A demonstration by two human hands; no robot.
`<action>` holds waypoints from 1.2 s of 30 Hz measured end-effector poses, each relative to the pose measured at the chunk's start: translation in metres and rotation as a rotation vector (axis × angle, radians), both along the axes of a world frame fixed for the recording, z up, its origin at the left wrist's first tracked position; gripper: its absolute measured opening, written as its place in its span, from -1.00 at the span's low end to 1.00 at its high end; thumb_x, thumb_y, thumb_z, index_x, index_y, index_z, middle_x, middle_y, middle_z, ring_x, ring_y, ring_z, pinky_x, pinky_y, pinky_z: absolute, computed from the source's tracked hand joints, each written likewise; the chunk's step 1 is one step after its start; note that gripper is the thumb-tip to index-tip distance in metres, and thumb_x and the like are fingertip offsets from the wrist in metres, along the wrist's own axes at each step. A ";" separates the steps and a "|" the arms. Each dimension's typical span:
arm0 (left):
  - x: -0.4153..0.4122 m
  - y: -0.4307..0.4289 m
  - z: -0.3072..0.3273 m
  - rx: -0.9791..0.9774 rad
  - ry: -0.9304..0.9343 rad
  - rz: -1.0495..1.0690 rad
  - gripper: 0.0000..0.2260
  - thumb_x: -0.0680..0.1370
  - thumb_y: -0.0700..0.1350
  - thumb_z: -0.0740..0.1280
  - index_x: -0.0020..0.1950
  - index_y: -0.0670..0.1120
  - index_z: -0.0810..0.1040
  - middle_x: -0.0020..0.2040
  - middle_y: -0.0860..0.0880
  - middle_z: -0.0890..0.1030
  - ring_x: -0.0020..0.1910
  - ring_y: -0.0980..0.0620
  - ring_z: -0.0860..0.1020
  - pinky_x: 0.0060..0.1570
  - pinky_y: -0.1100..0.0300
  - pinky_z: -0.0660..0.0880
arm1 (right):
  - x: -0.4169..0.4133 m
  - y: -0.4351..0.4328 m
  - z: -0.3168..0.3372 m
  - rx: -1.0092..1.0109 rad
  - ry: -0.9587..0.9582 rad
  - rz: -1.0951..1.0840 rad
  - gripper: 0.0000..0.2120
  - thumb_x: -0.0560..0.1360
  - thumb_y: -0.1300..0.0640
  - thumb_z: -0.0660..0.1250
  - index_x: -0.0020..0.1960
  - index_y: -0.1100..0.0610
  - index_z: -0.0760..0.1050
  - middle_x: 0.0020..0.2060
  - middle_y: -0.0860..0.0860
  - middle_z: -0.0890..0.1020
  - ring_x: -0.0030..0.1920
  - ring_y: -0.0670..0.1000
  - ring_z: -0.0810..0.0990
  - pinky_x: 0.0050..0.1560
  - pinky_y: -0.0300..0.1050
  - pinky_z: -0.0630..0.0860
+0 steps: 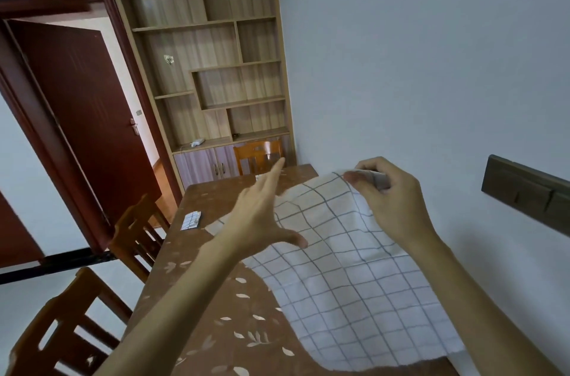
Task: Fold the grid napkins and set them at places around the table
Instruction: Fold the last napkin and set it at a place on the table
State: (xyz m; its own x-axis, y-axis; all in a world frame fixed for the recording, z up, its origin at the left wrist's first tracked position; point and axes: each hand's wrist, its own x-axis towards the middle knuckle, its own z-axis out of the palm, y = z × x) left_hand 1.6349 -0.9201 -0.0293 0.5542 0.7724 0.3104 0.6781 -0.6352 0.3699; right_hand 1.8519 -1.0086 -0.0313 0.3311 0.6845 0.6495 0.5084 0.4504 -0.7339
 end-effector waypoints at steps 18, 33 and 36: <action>0.039 0.007 0.038 -0.273 -0.262 -0.006 -0.78 0.64 -0.23 0.22 0.24 -0.08 0.56 0.00 -0.09 0.64 -0.36 0.00 0.69 -0.41 0.30 0.57 | -0.003 -0.009 -0.040 0.034 -0.313 -0.061 -0.61 0.32 0.46 0.55 0.04 0.11 0.65 -0.14 -0.08 0.63 -0.14 -0.13 0.58 -0.17 -0.52 0.43; 0.014 0.007 0.064 -0.989 -0.925 -0.110 -0.71 0.57 -0.10 0.39 0.22 -0.24 0.59 0.12 -0.22 0.70 0.06 -0.07 0.71 0.02 0.17 0.66 | -0.025 -0.024 -0.033 -0.030 0.111 0.246 -0.35 0.42 -0.37 0.35 0.39 -0.11 0.32 0.18 -0.25 0.62 0.17 -0.29 0.58 0.08 -0.50 0.45; 0.011 0.006 0.062 -0.961 -0.863 -0.173 -0.65 0.47 -0.17 0.46 0.21 -0.28 0.61 0.15 -0.21 0.69 0.10 -0.05 0.70 0.00 0.24 0.64 | -0.025 -0.014 -0.031 0.002 0.072 0.055 -0.61 0.48 0.02 0.49 0.23 -0.13 0.41 0.05 -0.26 0.61 0.01 -0.32 0.59 -0.04 -0.56 0.44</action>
State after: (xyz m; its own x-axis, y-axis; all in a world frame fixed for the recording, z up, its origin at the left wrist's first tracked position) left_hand 1.6463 -0.9136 0.0331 0.5686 0.8224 -0.0198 -0.0687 0.0714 0.9951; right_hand 1.8267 -1.0230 -0.0618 0.3390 0.7016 0.6268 0.4284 0.4780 -0.7668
